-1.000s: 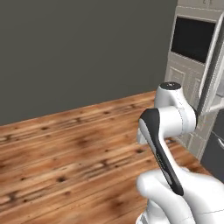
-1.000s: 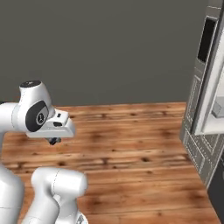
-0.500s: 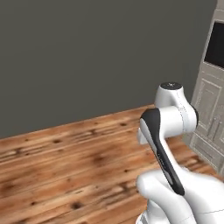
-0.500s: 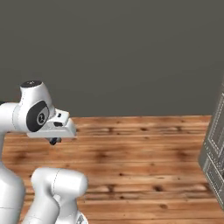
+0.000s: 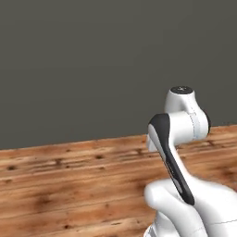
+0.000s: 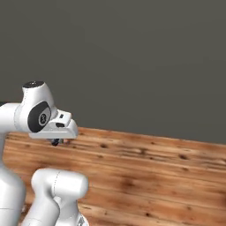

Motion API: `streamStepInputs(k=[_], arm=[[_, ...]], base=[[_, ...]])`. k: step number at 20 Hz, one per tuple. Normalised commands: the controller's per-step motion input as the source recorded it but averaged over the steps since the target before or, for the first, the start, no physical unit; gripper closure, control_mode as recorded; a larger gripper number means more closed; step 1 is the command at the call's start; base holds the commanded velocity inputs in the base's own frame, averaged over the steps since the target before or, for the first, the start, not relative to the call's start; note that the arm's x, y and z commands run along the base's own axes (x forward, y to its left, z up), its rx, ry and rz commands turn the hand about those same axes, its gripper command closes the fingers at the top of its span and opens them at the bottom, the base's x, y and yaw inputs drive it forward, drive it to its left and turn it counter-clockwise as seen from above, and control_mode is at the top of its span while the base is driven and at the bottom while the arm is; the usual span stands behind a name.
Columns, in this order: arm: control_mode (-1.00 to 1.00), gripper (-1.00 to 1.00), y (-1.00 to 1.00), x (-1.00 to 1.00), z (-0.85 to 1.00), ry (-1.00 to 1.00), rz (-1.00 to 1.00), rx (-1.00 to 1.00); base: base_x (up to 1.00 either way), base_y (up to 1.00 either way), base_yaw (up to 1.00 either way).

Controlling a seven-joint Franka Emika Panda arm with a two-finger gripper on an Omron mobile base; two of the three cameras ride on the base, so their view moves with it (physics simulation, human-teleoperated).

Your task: Retrieve the butter from the fridge and place it on a plate on the dining table. Then retrieve the butter knife by the fridge and place it near the plate.

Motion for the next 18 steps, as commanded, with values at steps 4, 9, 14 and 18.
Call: streamStepInputs(k=[4,9,14,18], arm=[[1.00,1.00,0.00,0.00,0.00,0.00,0.00,0.00],[1.00,1.00,0.00,0.00,0.00,0.00,0.00,0.00],[1.00,1.00,0.00,0.00,0.00,0.00,0.00,0.00],[1.00,1.00,0.00,0.00,0.00,0.00,0.00,0.00]], base=[[0.77,0.55,0.51],[0.67,0.33,0.61],[0.72,0.12,0.66],[0.65,0.23,0.63]])
